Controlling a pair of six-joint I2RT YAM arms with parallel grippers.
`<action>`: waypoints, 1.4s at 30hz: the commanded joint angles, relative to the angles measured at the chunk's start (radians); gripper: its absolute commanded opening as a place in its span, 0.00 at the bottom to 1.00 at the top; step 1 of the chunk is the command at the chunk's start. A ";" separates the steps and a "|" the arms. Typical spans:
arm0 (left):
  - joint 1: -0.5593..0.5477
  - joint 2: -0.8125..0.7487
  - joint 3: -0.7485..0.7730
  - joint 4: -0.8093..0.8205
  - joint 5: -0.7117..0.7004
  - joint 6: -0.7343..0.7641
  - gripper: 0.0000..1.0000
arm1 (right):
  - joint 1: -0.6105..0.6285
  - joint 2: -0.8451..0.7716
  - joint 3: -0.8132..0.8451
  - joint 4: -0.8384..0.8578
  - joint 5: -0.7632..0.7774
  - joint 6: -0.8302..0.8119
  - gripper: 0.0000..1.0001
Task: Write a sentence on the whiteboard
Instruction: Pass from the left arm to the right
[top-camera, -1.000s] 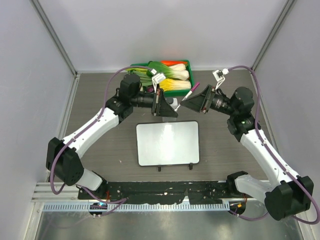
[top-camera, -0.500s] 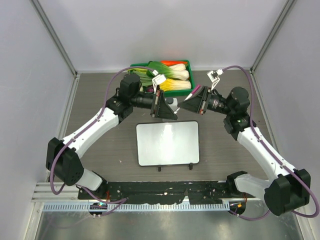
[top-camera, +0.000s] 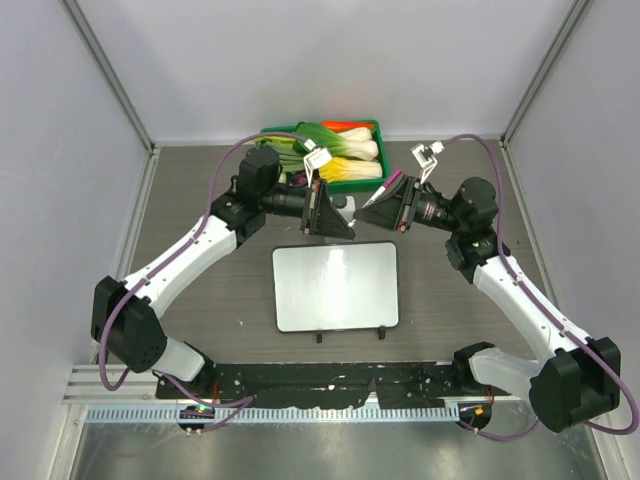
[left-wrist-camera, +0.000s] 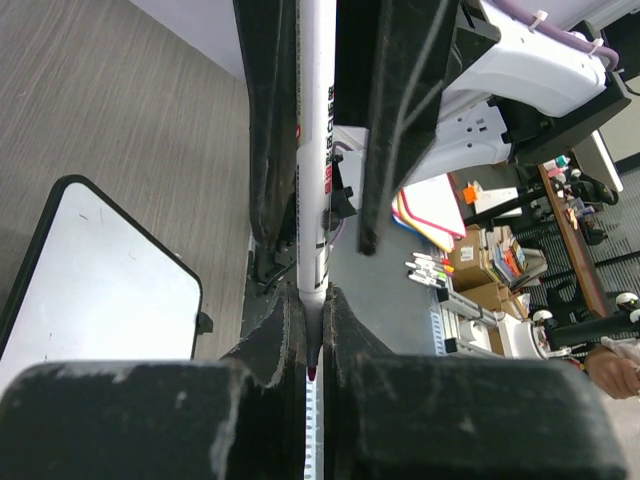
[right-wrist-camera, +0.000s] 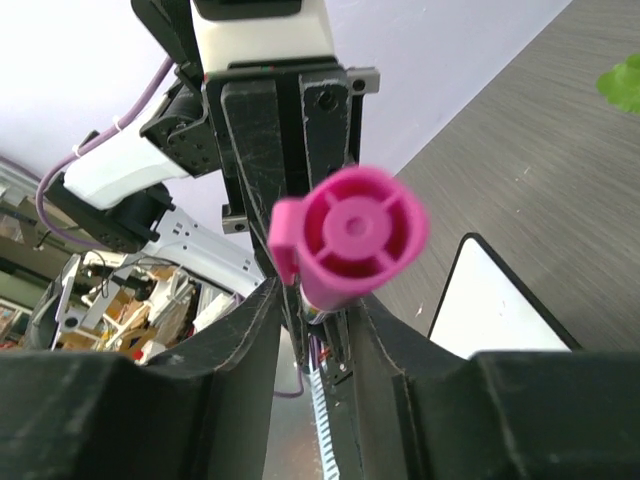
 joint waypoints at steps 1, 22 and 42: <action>0.004 -0.030 0.010 0.046 -0.008 -0.010 0.00 | 0.027 -0.022 -0.005 0.037 -0.030 -0.005 0.46; 0.002 -0.062 -0.045 0.078 0.000 -0.016 0.00 | 0.043 -0.042 -0.019 0.060 0.010 0.012 0.38; 0.010 -0.184 -0.160 -0.066 -0.369 0.048 0.99 | 0.043 -0.160 -0.074 -0.288 0.213 -0.209 0.01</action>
